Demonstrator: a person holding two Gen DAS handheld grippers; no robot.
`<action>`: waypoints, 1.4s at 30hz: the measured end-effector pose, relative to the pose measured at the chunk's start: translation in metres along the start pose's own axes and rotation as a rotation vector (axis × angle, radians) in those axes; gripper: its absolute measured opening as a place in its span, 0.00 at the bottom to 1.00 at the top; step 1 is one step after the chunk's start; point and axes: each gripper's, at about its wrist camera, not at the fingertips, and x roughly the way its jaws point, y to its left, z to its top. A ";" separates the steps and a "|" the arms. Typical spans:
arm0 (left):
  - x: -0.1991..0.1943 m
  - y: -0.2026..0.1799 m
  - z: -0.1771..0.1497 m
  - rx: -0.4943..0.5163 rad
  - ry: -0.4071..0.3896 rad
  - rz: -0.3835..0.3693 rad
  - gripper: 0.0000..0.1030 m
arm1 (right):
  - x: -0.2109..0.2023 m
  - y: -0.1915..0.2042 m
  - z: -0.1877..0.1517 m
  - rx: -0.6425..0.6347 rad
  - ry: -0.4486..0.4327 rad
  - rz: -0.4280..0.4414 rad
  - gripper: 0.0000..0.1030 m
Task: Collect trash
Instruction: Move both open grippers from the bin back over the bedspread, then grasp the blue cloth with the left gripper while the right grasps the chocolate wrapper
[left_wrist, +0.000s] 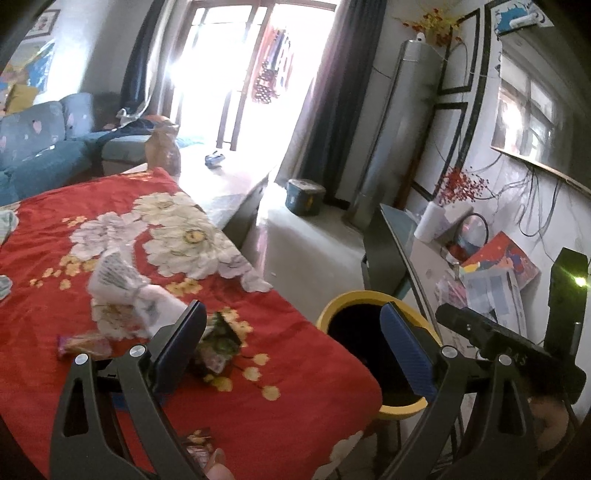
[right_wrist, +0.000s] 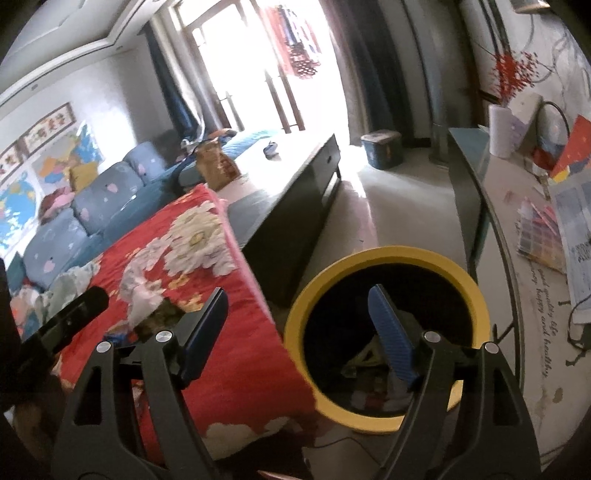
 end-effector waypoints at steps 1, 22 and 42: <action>-0.002 0.003 0.000 -0.004 -0.002 0.003 0.90 | 0.000 0.004 -0.001 -0.005 0.001 0.005 0.68; -0.031 0.072 0.009 -0.085 -0.043 0.117 0.90 | 0.004 0.088 -0.024 -0.155 0.073 0.137 0.68; -0.036 0.126 -0.002 -0.122 -0.001 0.169 0.89 | 0.016 0.141 -0.058 -0.273 0.167 0.214 0.68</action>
